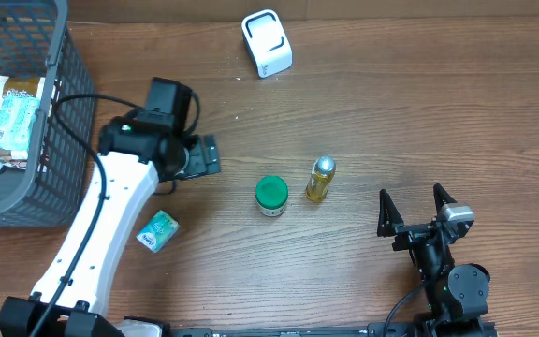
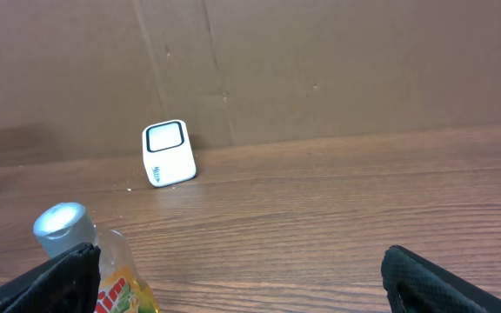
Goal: Scan the item barcode
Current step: 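Move the left gripper down onto the green Kleenex packet and grasp it, then lift the Kleenex packet with the left gripper and carry it right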
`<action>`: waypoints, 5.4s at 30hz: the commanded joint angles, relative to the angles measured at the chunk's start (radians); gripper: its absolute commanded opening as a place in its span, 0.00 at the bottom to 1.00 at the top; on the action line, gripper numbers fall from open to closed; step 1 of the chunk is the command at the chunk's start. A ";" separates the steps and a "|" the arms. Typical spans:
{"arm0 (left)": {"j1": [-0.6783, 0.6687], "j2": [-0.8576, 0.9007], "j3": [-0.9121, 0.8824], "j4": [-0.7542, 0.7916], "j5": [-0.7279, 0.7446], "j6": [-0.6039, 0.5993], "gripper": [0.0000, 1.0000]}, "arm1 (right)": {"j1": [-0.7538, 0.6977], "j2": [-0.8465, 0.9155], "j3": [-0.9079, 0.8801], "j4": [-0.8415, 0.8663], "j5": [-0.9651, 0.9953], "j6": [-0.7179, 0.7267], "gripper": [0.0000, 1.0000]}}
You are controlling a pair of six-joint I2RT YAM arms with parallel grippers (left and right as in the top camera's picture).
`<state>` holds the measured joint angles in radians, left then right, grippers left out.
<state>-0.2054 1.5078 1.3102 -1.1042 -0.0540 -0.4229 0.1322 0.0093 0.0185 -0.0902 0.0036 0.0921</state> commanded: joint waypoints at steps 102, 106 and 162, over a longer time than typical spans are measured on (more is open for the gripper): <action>0.128 0.002 -0.348 0.173 0.072 -0.117 0.04 | -0.003 -0.005 -0.011 0.006 -0.006 -0.007 1.00; 0.140 0.002 -0.385 0.103 0.070 -0.145 0.04 | -0.003 -0.005 -0.011 0.006 -0.006 -0.007 1.00; -0.055 0.293 -0.332 0.376 -0.151 -0.160 0.38 | -0.003 -0.005 -0.011 0.006 -0.006 -0.007 1.00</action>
<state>-0.2630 1.7405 0.9894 -0.7269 -0.1837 -0.5556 0.1322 0.0093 0.0185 -0.0898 0.0032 0.0921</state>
